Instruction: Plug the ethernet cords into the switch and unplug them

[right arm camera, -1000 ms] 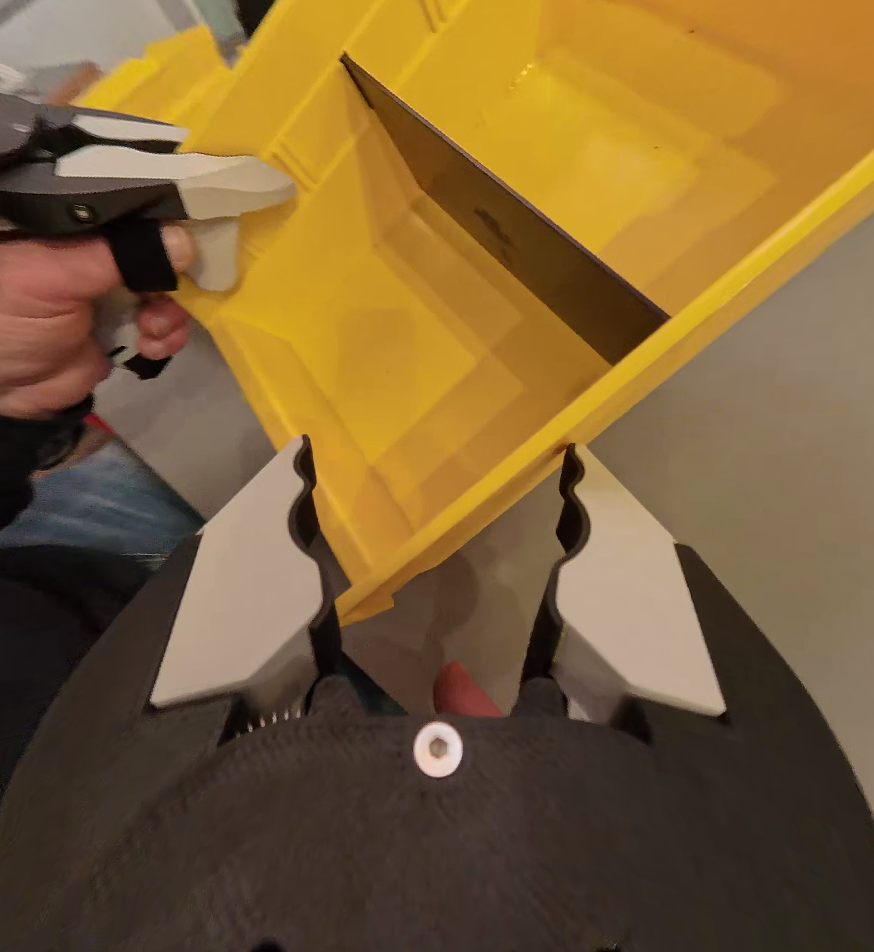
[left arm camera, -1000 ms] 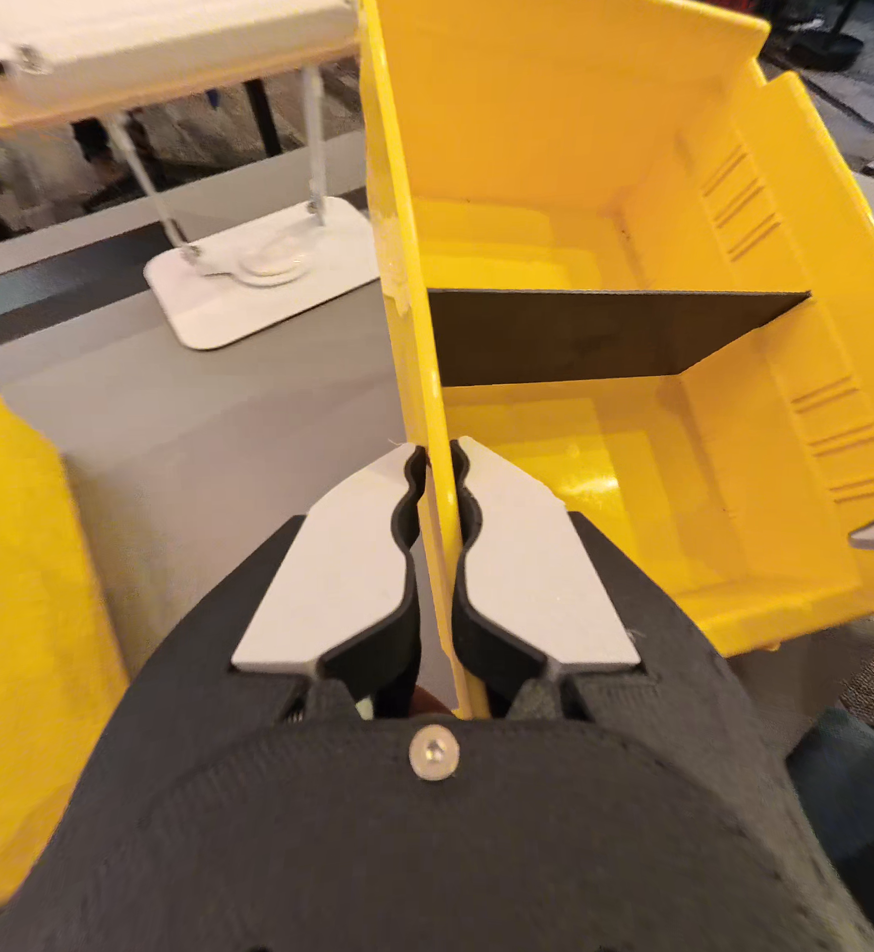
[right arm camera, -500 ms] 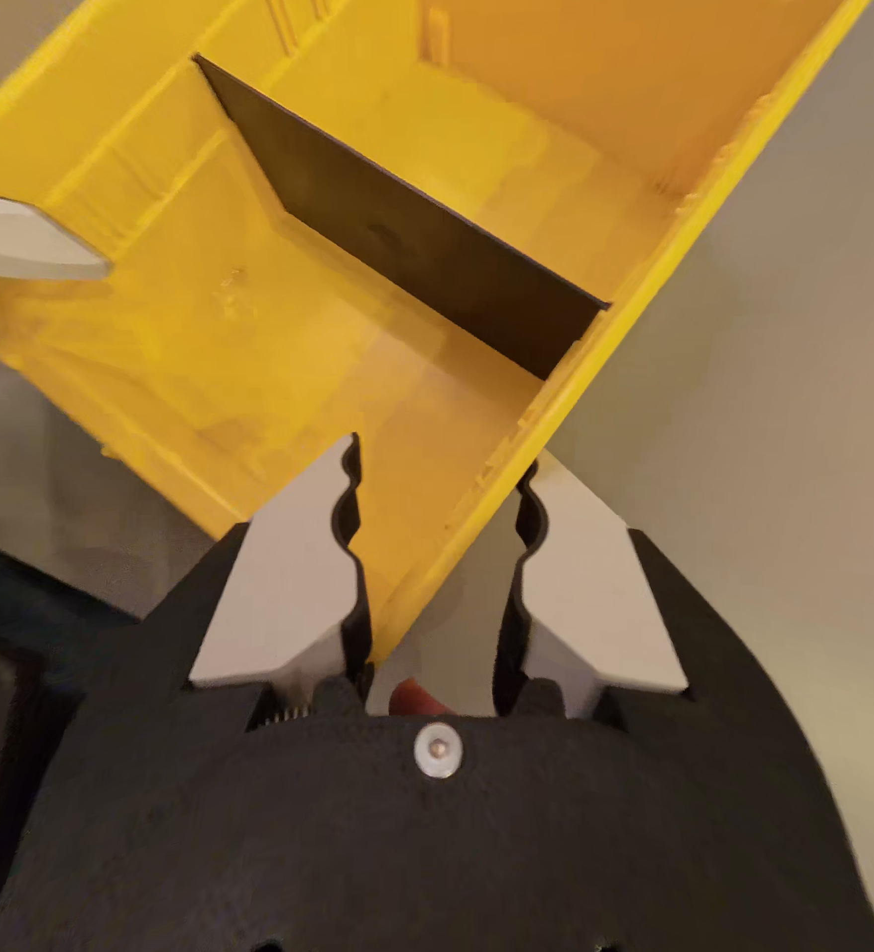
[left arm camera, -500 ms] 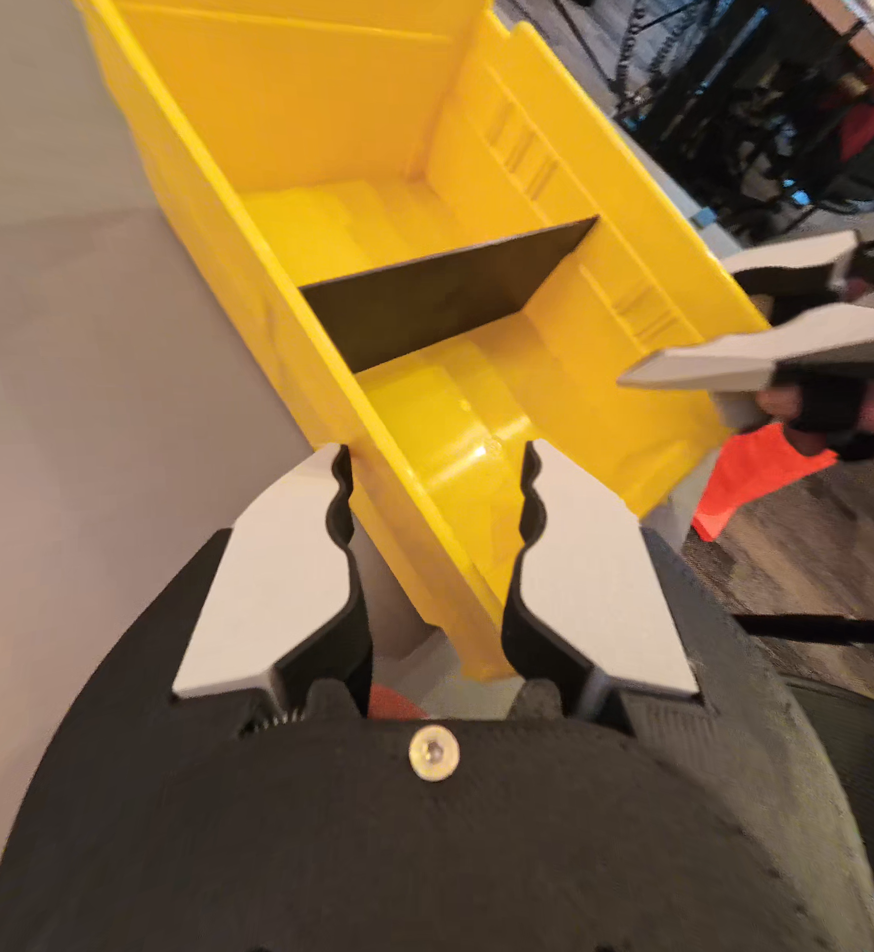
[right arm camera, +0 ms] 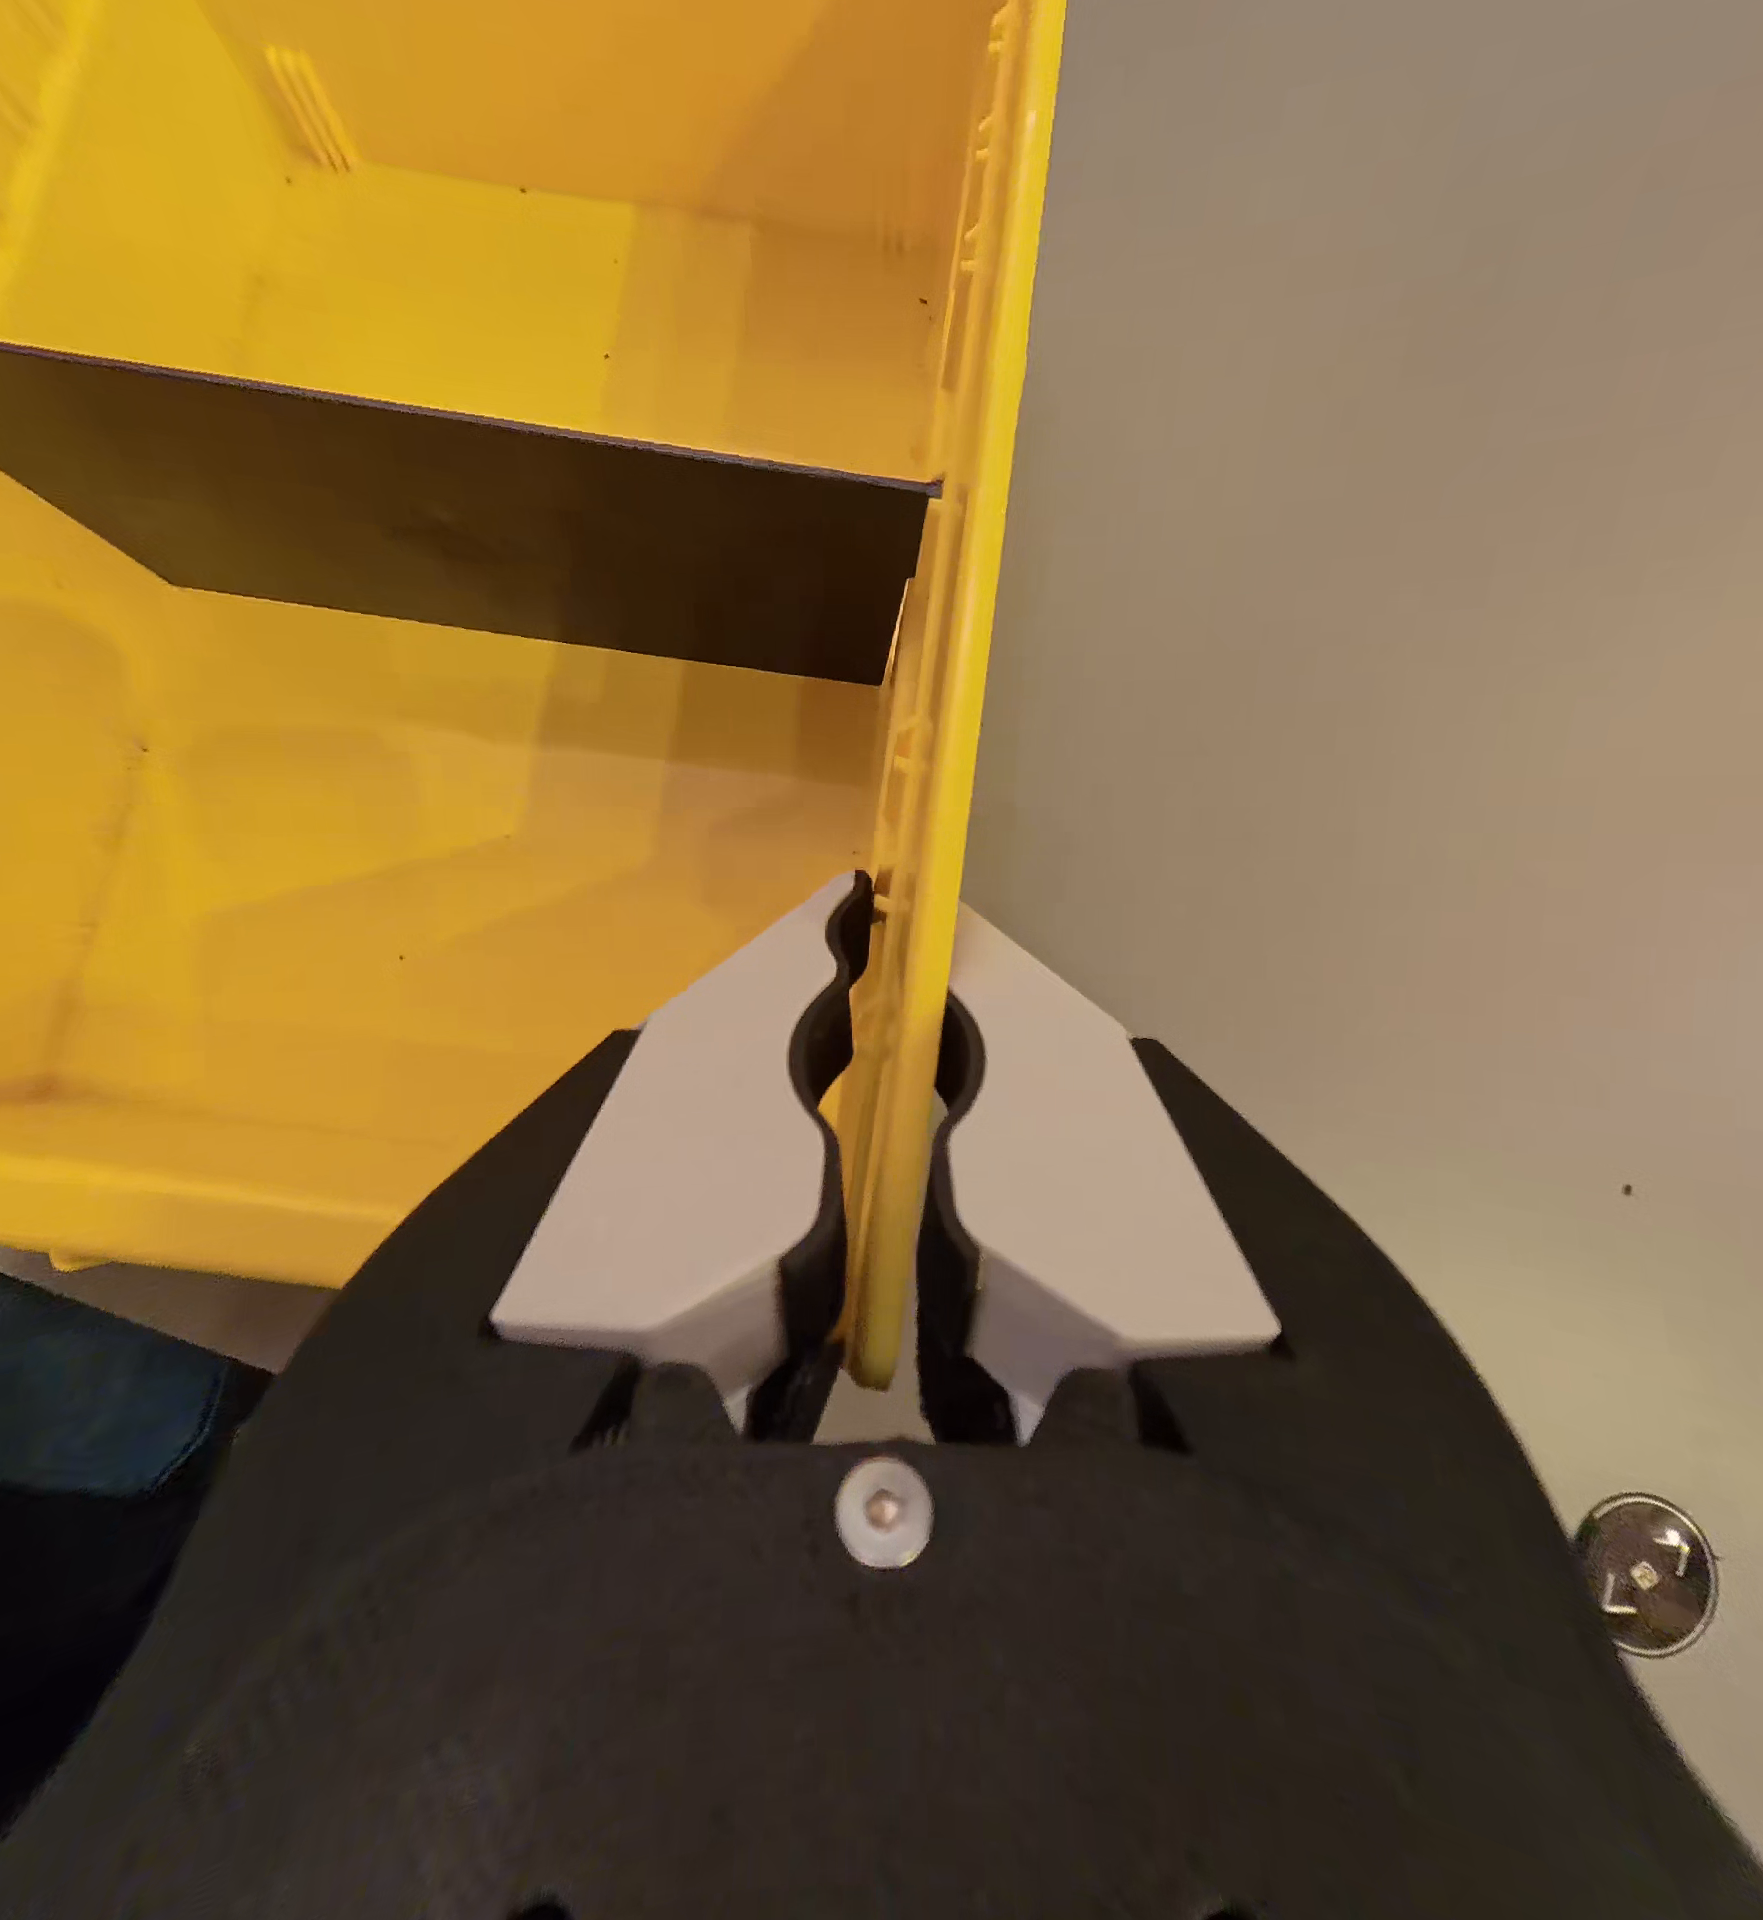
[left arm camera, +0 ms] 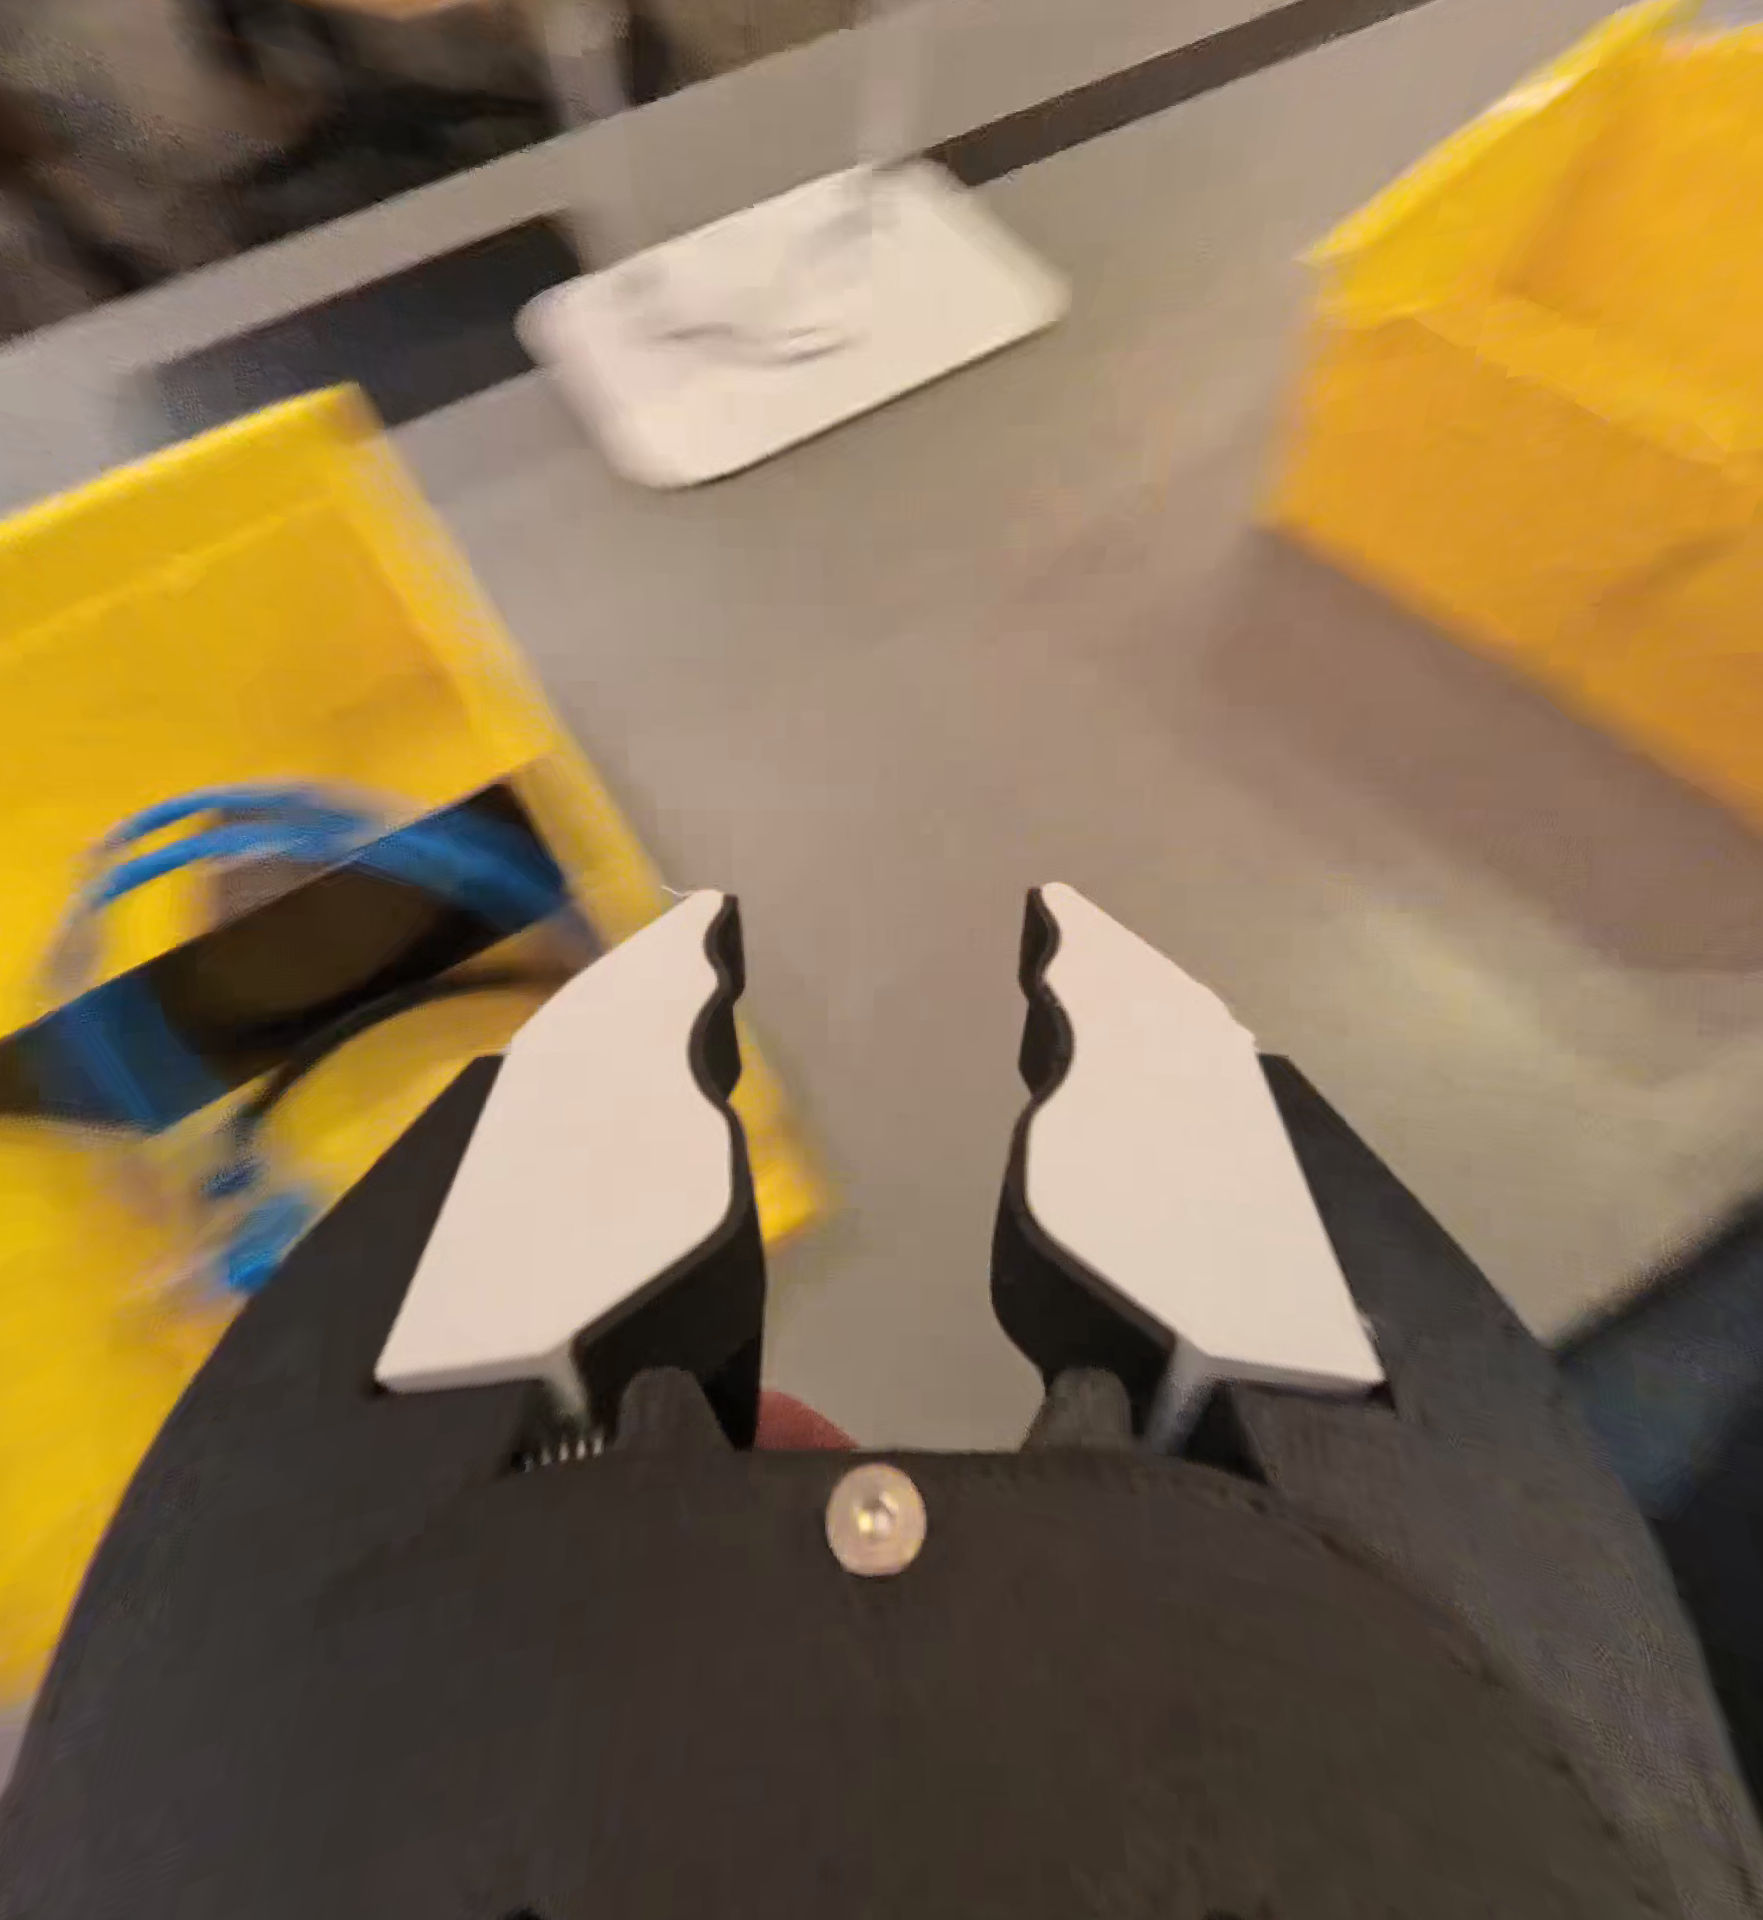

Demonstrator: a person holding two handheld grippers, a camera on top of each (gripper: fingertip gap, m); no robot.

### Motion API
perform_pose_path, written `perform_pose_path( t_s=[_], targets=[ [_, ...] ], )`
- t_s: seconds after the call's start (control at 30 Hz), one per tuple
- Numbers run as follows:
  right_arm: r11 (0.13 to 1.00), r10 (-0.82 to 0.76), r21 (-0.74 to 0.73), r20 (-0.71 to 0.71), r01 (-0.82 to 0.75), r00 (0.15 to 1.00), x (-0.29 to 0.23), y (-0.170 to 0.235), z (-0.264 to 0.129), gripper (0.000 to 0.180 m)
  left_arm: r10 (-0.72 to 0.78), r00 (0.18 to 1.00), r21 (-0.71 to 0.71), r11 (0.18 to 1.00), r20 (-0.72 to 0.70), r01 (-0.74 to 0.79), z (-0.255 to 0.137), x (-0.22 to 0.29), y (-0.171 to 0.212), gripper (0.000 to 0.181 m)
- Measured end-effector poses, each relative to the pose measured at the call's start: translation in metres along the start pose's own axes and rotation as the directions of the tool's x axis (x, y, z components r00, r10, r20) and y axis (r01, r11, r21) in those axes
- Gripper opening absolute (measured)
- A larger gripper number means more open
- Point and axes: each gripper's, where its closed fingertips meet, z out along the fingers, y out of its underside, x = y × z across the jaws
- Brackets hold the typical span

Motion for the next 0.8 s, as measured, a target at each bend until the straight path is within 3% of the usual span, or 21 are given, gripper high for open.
perform_pose_path(
  t_s=[0.03, 0.1, 0.17, 0.27, 0.37, 0.43, 0.53, 0.8],
  targets=[
    [1.0, 0.001, 0.0, -0.011, -0.001, 1.0, 0.006, 0.002, -0.001, 0.003, -0.002, 0.992, -0.027, 1.0, 0.127, 0.005, -0.014, -0.044, 0.017, 0.055],
    [1.0, 0.019, -0.005, -0.016, -0.019, 1.0, 0.019, 0.006, -0.005, 0.003, -0.022, 0.944, -0.051, 0.998, 0.329, 0.041, -0.045, -0.121, 0.047, 0.059],
    [0.999, 0.037, -0.006, -0.032, -0.037, 0.999, 0.034, 0.011, -0.009, 0.003, -0.047, 0.905, -0.127, 0.986, 0.423, 0.11, -0.067, -0.17, 0.083, 0.071],
    [0.996, 0.086, 0.001, -0.043, -0.086, 0.995, 0.056, 0.02, -0.015, 0.002, -0.131, 0.903, -0.175, 0.96, 0.409, 0.219, -0.07, -0.196, 0.122, 0.075],
    [0.992, 0.128, 0.004, -0.085, -0.128, 0.988, 0.078, 0.029, -0.022, 0.002, -0.187, 0.927, -0.212, 0.941, 0.325, 0.264, -0.052, -0.191, 0.14, 0.078],
    [0.987, 0.159, 0.021, -0.099, -0.158, 0.982, 0.088, 0.032, -0.024, 0.002, -0.185, 0.913, -0.194, 0.944, 0.363, 0.269, -0.044, -0.203, 0.146, 0.059],
    [0.983, 0.182, 0.026, -0.109, -0.181, 0.977, 0.097, 0.035, -0.027, 0.002, -0.19, 0.911, -0.172, 0.948, 0.366, 0.267, -0.037, -0.21, 0.149, 0.006],
    [0.971, 0.237, 0.053, -0.14, -0.232, 0.961, 0.119, 0.036, -0.027, 0.002, -0.25, 0.892, -0.14, 0.937, 0.376, 0.321, -0.062, -0.221, 0.167, 0.003]
  ],
)
